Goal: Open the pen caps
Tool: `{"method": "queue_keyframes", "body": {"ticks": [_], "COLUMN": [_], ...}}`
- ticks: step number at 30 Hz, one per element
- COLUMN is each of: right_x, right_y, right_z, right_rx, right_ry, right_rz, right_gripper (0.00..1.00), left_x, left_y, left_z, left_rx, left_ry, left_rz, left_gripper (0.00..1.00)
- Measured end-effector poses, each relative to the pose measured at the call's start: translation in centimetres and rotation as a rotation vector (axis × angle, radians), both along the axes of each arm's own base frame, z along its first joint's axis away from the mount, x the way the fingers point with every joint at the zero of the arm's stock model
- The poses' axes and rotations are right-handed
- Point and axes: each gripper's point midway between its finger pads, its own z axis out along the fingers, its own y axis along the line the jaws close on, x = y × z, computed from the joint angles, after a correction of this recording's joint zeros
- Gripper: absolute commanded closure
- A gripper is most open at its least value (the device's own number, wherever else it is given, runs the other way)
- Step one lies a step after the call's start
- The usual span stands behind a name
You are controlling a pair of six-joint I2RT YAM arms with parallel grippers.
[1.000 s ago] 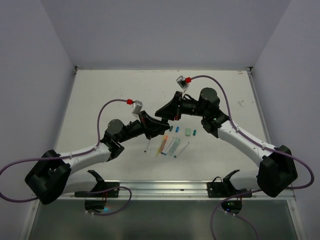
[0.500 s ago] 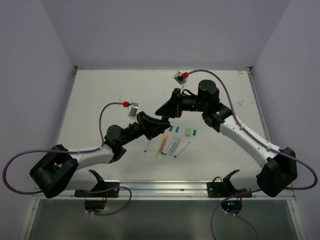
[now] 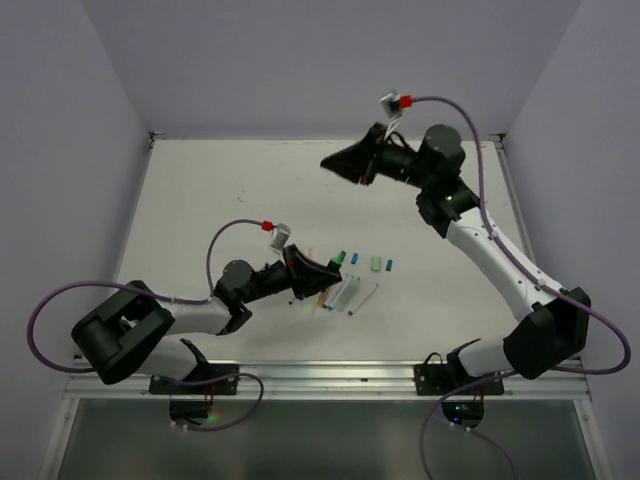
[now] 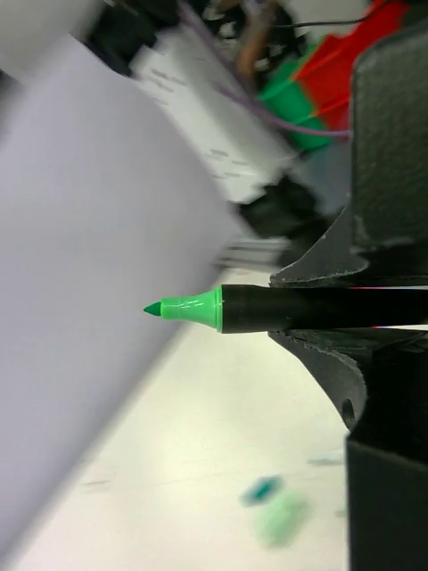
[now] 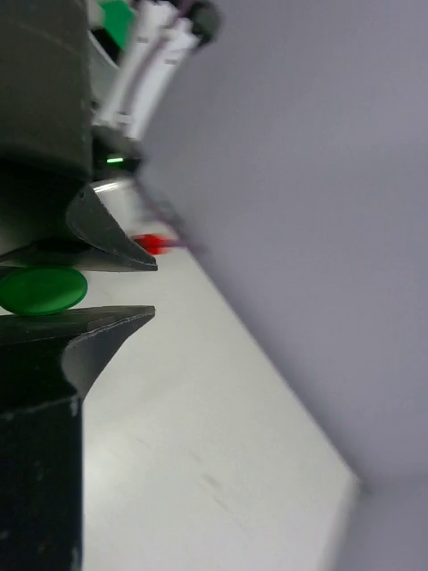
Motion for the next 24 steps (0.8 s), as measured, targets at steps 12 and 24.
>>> {"method": "queue_keyframes", "body": {"ticks": [12,24], "right_x": [1.0,4.8], "right_y": [-6.8,-4.6], "right_z": [18.1,-5.1], "right_rx": [0.288,-0.072], "right_ry": [-0.522,0.01], "right_rz": [-0.262,-0.301], "right_gripper": [1.0,1.0], "left_x": [-4.6,6.3], "left_y": [1.2,8.8], "left_z": [-10.7,-9.1], "left_rx": [0.28,0.52], "left_ry": [0.273,0.279], "left_rz": [-0.153,0.43], "left_gripper": [1.0,1.0]}}
